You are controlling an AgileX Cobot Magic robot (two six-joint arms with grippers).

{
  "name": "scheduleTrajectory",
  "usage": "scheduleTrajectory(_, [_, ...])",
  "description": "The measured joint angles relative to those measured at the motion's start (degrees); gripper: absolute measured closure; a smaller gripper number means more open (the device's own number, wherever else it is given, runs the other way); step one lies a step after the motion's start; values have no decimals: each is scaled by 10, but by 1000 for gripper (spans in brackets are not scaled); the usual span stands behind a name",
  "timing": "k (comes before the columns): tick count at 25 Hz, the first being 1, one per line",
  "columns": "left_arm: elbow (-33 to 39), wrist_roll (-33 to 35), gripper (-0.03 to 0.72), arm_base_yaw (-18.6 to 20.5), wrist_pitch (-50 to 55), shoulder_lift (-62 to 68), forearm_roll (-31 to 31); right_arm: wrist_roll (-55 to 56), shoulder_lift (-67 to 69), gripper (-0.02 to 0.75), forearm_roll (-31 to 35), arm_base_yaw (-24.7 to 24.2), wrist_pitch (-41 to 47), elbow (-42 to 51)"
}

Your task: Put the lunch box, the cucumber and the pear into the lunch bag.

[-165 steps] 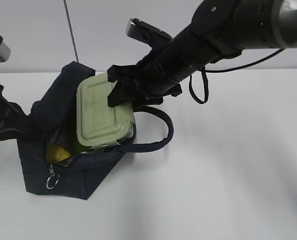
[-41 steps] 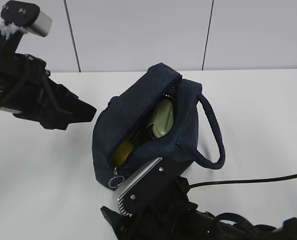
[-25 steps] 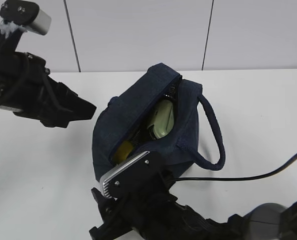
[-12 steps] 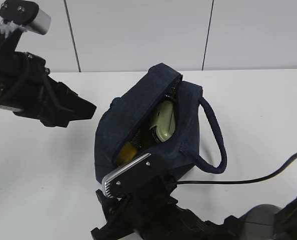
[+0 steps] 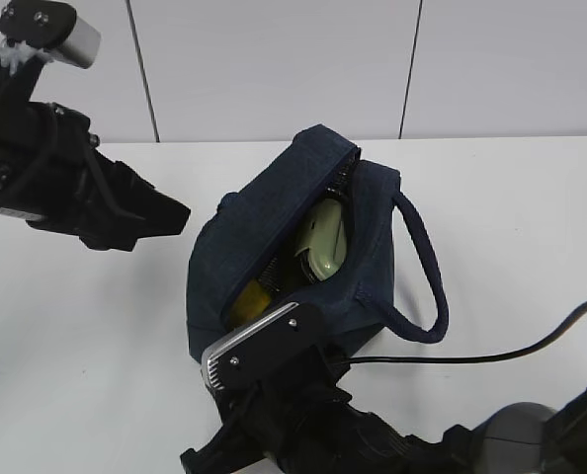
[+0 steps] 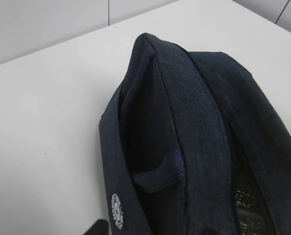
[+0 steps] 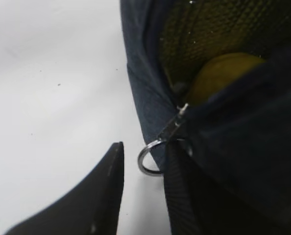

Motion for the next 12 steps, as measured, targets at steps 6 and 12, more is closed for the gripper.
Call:
scheduleTrajectory(6, [0,0,347,0,0,0,0,0,0,503,23,0,1,0])
scheduleTrajectory(12, [0,0,348,0,0,0,-1,-3,0,497,52,0,10,0])
